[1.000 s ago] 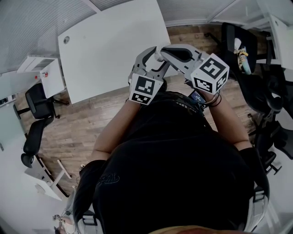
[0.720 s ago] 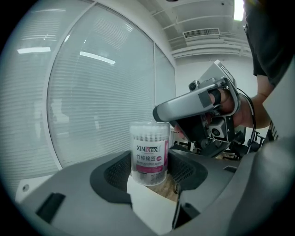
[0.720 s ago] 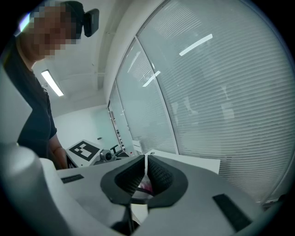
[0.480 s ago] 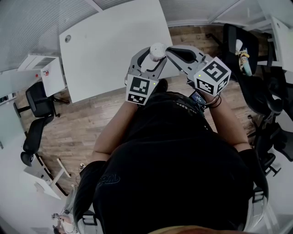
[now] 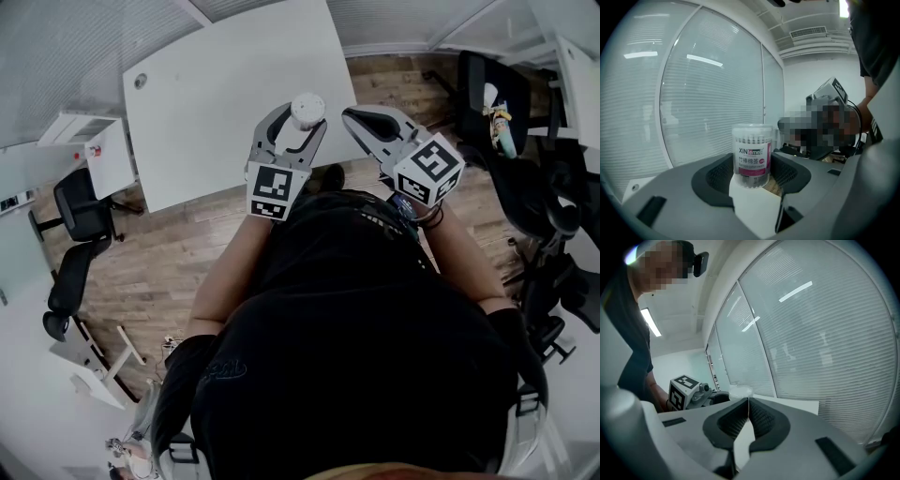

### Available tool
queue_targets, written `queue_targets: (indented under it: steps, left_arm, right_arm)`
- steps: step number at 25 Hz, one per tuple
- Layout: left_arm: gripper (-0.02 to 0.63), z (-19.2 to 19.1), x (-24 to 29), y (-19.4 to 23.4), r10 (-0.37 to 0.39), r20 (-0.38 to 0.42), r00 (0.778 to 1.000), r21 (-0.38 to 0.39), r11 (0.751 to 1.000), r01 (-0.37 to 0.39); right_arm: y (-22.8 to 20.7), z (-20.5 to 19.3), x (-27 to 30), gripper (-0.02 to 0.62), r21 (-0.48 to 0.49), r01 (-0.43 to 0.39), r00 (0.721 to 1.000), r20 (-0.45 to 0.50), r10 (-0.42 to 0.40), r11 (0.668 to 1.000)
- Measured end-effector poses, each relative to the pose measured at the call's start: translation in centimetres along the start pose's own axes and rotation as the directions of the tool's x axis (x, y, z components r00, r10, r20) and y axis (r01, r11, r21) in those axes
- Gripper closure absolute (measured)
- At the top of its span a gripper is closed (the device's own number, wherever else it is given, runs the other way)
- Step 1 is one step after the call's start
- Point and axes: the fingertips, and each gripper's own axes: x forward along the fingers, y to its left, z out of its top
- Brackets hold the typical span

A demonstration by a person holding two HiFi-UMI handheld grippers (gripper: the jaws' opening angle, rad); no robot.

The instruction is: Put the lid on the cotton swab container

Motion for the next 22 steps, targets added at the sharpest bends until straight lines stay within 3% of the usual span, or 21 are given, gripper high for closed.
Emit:
queue_targets:
  steps: [22]
  left_arm:
    - [0.35, -0.8, -0.3, 0.8, 0.02, -0.01, 1.0, -0.023, 1.0, -0.02]
  right_arm:
    - [-0.9, -0.2, 0.2, 0.572, 0.006, 0.011, 1.0, 0.004, -0.011, 1.0]
